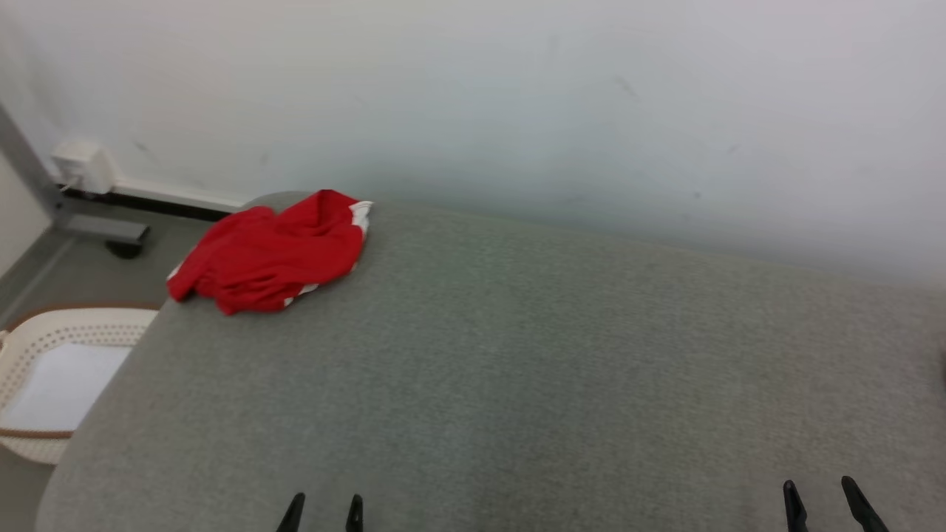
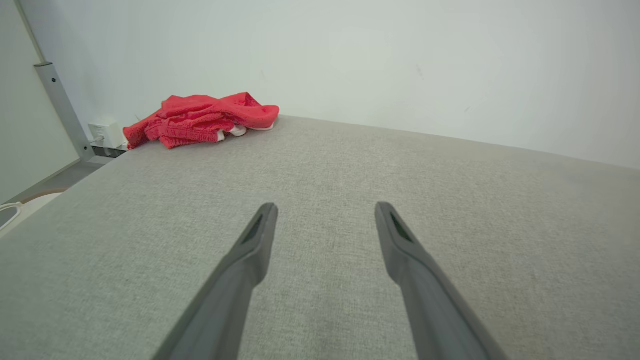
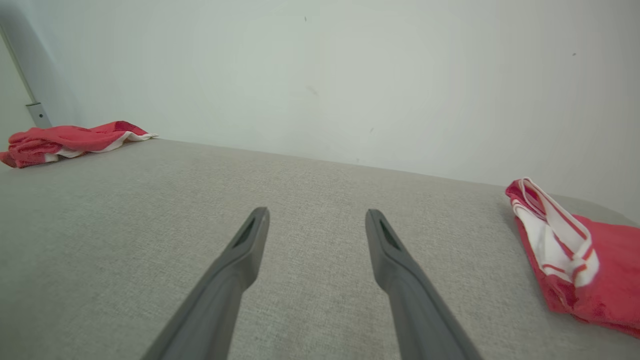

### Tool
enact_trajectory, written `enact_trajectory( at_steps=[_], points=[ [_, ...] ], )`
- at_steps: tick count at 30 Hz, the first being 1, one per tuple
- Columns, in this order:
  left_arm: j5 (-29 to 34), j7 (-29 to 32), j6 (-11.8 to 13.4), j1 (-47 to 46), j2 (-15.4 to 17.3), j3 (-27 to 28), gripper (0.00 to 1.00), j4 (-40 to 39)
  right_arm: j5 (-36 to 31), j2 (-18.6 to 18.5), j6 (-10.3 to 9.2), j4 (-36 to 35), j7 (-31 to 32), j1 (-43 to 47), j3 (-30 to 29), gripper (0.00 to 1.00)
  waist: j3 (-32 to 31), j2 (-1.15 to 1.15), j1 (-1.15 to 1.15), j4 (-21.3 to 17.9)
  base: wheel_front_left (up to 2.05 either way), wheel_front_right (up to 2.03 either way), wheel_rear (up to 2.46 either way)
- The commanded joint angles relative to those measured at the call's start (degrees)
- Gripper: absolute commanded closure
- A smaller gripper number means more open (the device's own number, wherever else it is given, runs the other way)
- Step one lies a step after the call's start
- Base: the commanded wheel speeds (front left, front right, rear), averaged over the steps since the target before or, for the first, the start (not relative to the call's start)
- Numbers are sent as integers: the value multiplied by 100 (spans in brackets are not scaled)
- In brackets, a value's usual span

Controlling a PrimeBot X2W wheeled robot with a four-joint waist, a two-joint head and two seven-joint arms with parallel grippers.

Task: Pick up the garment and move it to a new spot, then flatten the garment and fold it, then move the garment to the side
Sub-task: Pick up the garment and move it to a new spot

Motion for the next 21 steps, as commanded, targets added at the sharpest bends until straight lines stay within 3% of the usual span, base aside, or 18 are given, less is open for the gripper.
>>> enact_trajectory(
  at_steps=[1, 5, 10, 15, 21],
  points=[
    [57, -1, 13, 105, 20, 13, 0, 1, 36, 10, -14, 40, 4, -39, 31, 0, -31, 0, 0, 580, 0, 0, 0],
    [4, -1, 22, 203, 21, 45, 0, -27, 37, -14, -14, 101, 4, -65, 142, 0, -69, 0, 0, 1057, 0, 0, 0],
    [-16, -1, 42, 279, 20, 119, 0, -103, 68, 17, -14, 144, 4, -141, 263, 0, -42, 0, 0, 1341, 0, 0, 0],
    [-76, -1, -46, 153, 21, 278, 0, -197, 48, -38, -15, 109, 4, -229, 346, 0, 156, 0, 0, 1324, 0, 0, 0],
    [-283, -1, -256, -705, 84, 745, 0, -347, -83, -437, -14, -47, 3, -646, 358, 0, 1209, 0, 0, 1106, 0, 0, 0]
  ],
)
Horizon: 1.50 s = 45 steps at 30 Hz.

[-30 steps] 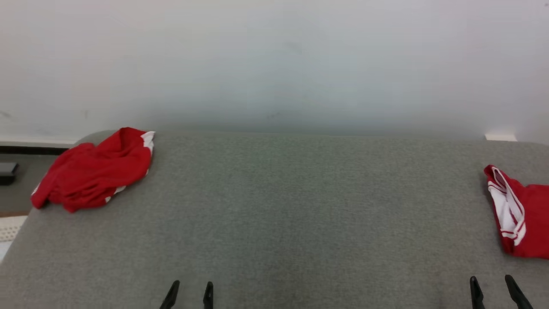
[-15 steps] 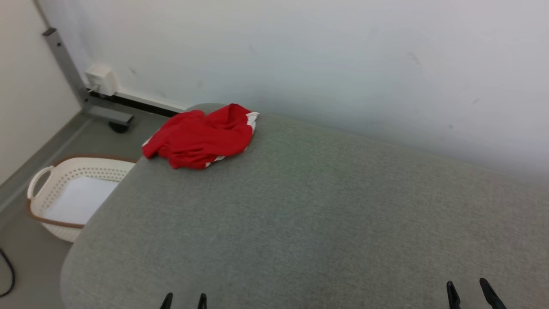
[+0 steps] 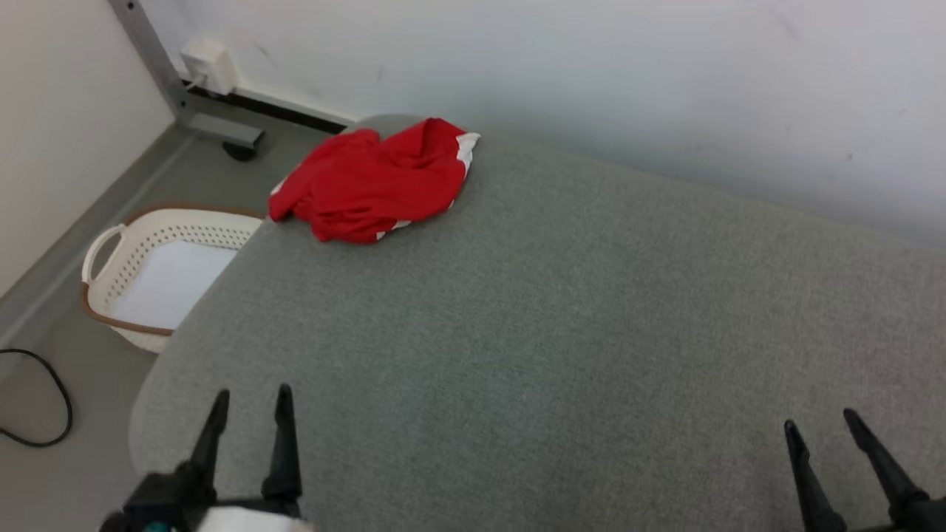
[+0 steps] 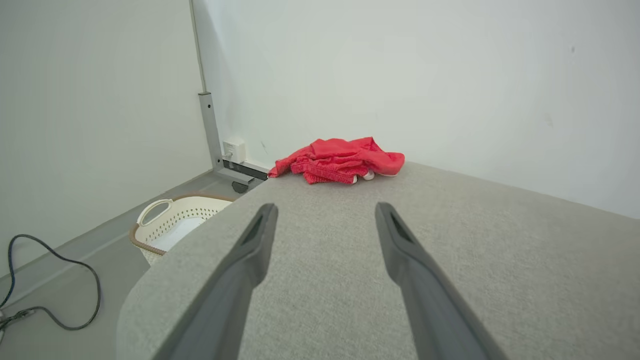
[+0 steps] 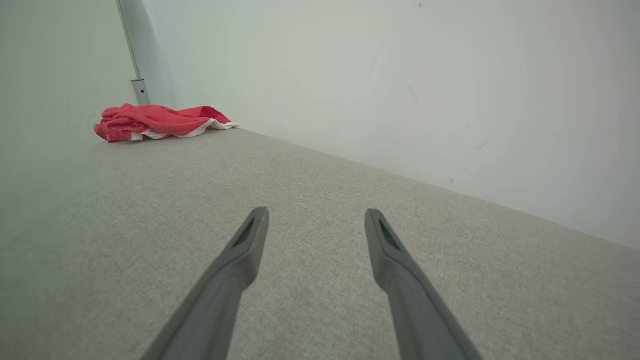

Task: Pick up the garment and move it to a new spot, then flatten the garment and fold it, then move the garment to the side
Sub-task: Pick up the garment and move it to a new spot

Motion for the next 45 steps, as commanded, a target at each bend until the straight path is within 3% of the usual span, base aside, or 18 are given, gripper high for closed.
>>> enact_trajectory(
  at_steps=[1, 8, 15, 18, 24, 25, 26, 27, 32, 36, 41, 45],
  points=[
    [-97, -1, -108, -415, 72, 129, 0, 39, -41, -201, -14, -79, 3, -238, -15, 0, 836, 0, 0, -191, 0, 0, 0],
    [-141, 208, -516, -2517, 571, 298, 0, 980, -132, -1012, -14, -388, 3, -990, -174, 0, 2367, 0, 0, -294, 0, 0, 0],
    [36, 910, -745, -4604, 1022, 22, 0, 2282, -106, -1601, -19, -577, 118, -1453, -162, 0, 3152, 0, 0, -360, 0, 0, 0],
    [-8, 1107, -768, -5241, 1069, 2, 0, 3009, -91, -1653, -20, -645, 223, -1552, -42, 0, 3282, 0, 0, -458, 0, 0, 0],
    [246, 1465, -496, -5967, 1267, -78, 0, 4374, -47, -1658, -20, -812, 327, -1423, 57, 0, 3400, 0, 0, -723, 0, 0, 0],
    [208, 1547, -473, -6040, 1277, -62, 27, 4555, -43, -1652, -21, -819, 321, -1382, 28, 0, 3399, 0, 0, -760, 0, 0, 0],
    [155, 1628, -467, -6102, 1279, -39, 81, 4729, -37, -1638, -21, -821, 310, -1338, -3, 0, 3383, 0, 0, -794, 0, 0, 0],
    [182, 1689, -494, -6129, 1302, -73, 100, 4881, -37, -1614, -21, -818, 298, -1293, -17, 0, 3355, 0, 0, -820, 0, 0, 0],
    [-38, 1504, -533, -6296, 1406, 72, 100, 5221, -21, -1384, -20, -697, 198, -1113, -27, 0, 3011, 0, 0, -947, 0, 0, 0],
    [-316, 1452, -730, -6486, 1367, 212, 100, 5204, 22, -1133, -14, -594, 100, -1114, 40, 0, 2588, 0, 0, -1030, 0, 0, 0],
    [-645, 1666, -971, -6619, 1276, 135, 100, 4906, 74, -799, -13, -379, 25, -1146, 168, 0, 1930, 0, 0, -1186, 0, 0, 0],
    [-1075, 2093, -1021, -6599, 1123, -82, 100, 4393, 94, -566, -13, -316, 8, -1135, 233, 0, 1413, 0, 0, -1365, 0, 0, 0]
  ],
)
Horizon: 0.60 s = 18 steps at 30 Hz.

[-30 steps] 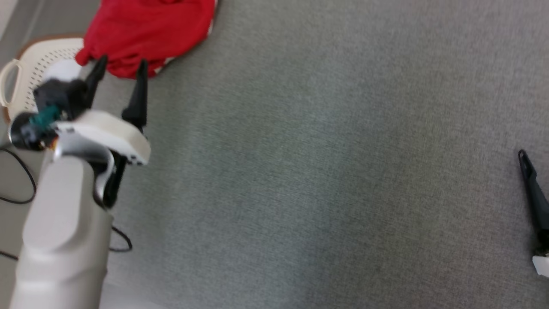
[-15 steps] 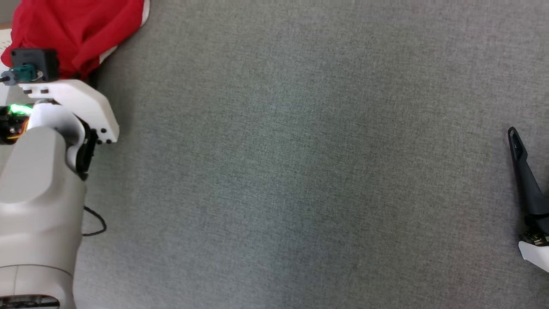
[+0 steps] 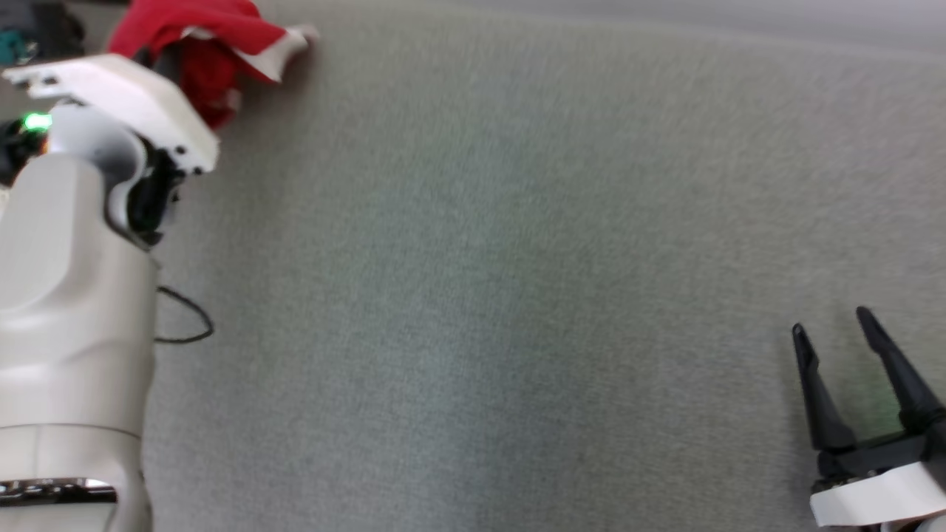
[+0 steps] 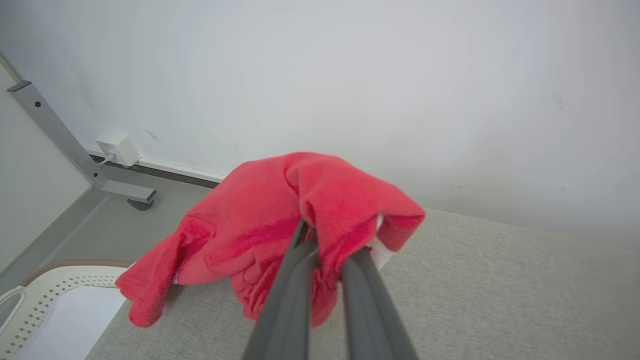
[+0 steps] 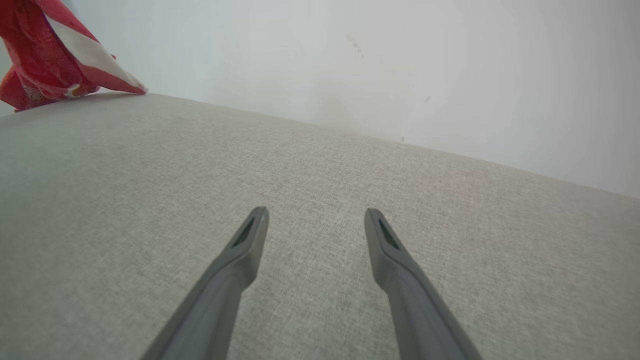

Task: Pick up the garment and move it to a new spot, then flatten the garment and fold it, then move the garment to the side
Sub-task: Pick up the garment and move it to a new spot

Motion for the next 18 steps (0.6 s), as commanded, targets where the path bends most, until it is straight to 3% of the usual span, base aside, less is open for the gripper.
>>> enact_trajectory(
  at_steps=[1, 6, 13, 18],
  points=[
    [-308, 280, -22, 51, -86, -224, 100, -378, 41, 110, -13, 47, 8, 115, 46, 0, -634, -1, -1, -284, 0, 0, 0],
    [-1273, 1064, -11, 477, -75, -780, 100, -1711, 72, 324, -14, 103, 7, 358, 61, 0, -1161, -1, -1, -530, 0, 0, 0],
    [-2331, 2066, -5, 1234, -255, -966, 100, -3546, 98, 474, -14, 122, 5, 652, -34, 0, -1545, -1, -1, -779, 0, 0, 0],
    [-2956, 2806, 371, 1936, -637, -1102, 100, -5028, 110, 569, -14, 106, 5, 789, -71, 0, -1696, -1, -1, -954, 0, 0, 0]
  ],
)
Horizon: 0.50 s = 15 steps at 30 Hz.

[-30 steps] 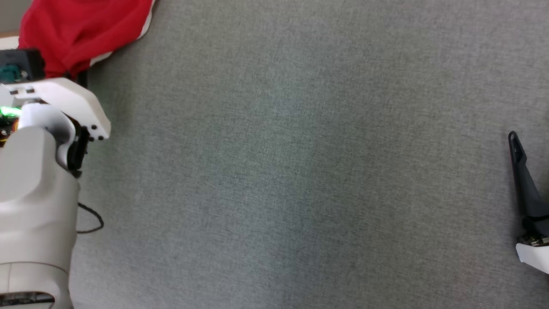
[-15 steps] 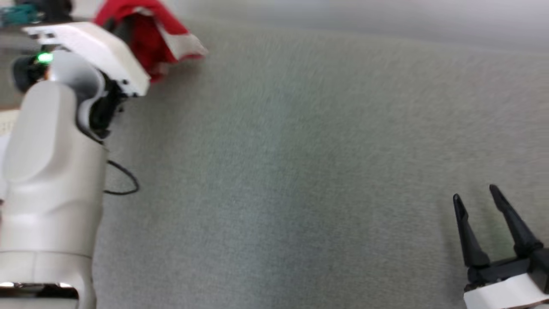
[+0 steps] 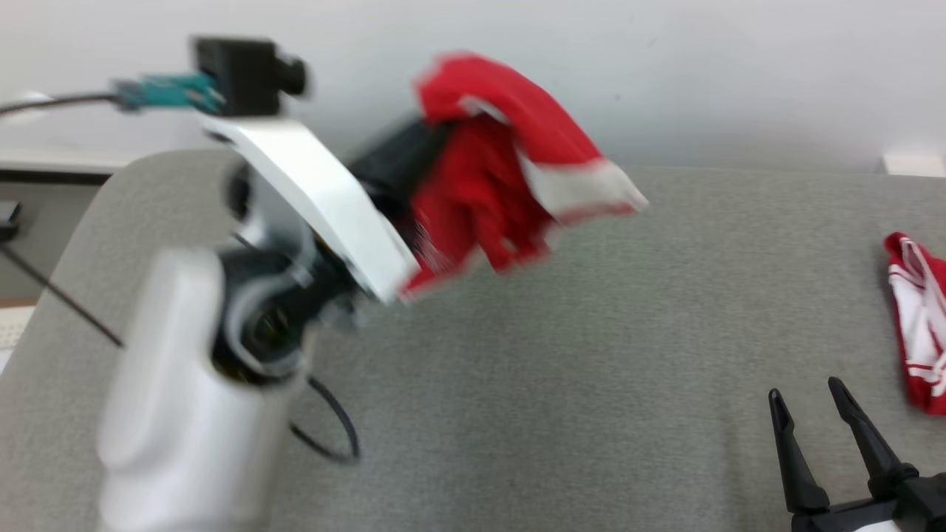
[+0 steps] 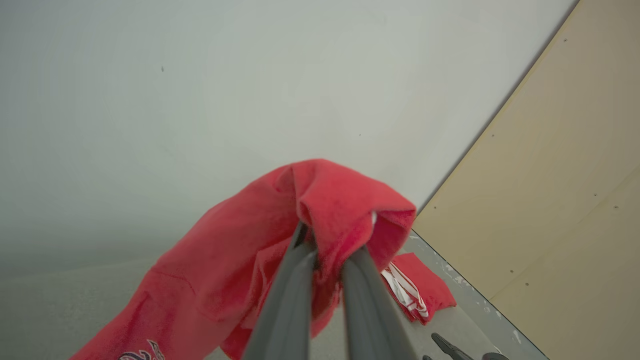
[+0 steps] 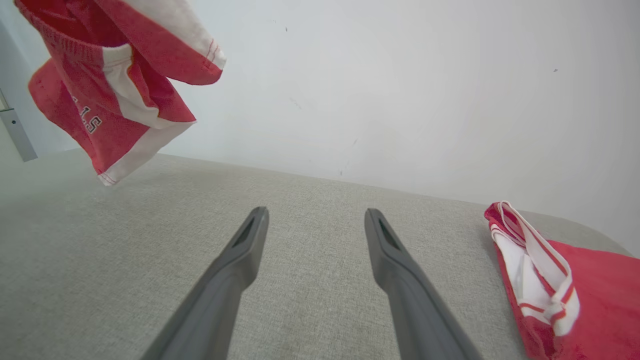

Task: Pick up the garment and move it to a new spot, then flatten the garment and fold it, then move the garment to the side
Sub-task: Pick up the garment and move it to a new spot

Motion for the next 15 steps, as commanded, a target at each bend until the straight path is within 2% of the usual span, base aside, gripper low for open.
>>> enact_trajectory(
  at_steps=[1, 4, 8, 11, 15],
  points=[
    [-135, 156, 79, 263, -82, -99, 100, -332, 22, 33, -14, -5, 5, 73, -19, 0, -116, -1, 0, -142, 0, 0, 0],
    [-371, 438, 285, 625, -222, -325, 100, -1125, 33, 60, -14, -10, 5, 72, -24, 0, -133, -1, 0, -256, 0, 0, 0],
    [-721, 628, 699, 1004, -399, -573, 100, -1938, 32, 62, -14, -17, 5, 83, -43, 0, -118, -1, 0, -360, 0, 0, 0],
    [-1001, 576, 1012, 1148, -485, -704, 100, -2342, 32, 61, -14, -17, 5, 42, -34, 0, -69, -1, 0, -423, 0, 0, 0],
    [-1119, 199, 1203, 1308, -507, -615, 100, -2447, 35, 96, -14, 0, 5, -42, -6, 0, -21, -1, 0, -518, 0, 0, 0]
  ],
)
